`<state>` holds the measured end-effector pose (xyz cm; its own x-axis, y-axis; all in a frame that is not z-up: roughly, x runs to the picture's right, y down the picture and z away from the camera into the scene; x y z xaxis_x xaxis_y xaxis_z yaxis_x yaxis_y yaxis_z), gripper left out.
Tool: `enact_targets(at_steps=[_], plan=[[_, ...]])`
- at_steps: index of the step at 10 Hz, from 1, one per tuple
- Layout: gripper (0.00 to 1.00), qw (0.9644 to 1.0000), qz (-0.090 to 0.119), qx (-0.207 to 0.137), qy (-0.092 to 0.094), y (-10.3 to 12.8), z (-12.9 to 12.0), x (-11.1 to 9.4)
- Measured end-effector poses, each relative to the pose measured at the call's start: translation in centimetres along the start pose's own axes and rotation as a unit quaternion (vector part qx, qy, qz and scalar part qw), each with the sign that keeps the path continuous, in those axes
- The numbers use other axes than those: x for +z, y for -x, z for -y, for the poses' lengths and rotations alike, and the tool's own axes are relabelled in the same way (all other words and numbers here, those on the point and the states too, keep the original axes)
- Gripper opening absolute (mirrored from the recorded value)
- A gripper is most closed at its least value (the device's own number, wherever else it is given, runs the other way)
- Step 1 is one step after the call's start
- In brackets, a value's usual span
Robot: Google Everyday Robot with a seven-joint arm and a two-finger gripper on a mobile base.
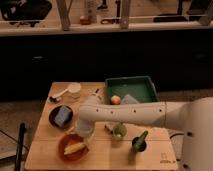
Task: Place banana in red bowl
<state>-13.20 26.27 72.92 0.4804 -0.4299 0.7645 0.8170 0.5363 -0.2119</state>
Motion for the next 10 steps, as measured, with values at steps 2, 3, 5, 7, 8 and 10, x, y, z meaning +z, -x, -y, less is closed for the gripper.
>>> enact_targets(at_steps=[2, 3, 5, 7, 8, 10], plan=[[0.8, 1.0, 0.0, 0.002, -0.001, -0.23, 0.0, -0.14], [0.8, 1.0, -0.001, 0.002, -0.002, -0.32, 0.0, -0.23], [0.8, 1.0, -0.002, 0.003, -0.003, -0.48, 0.05, -0.43], [0.8, 1.0, -0.004, 0.004, -0.003, -0.63, 0.15, -0.7], [0.8, 1.0, -0.005, 0.003, -0.004, -0.7, 0.13, -0.79], [0.8, 0.9999, -0.007, 0.003, -0.006, -0.93, 0.09, -1.05]])
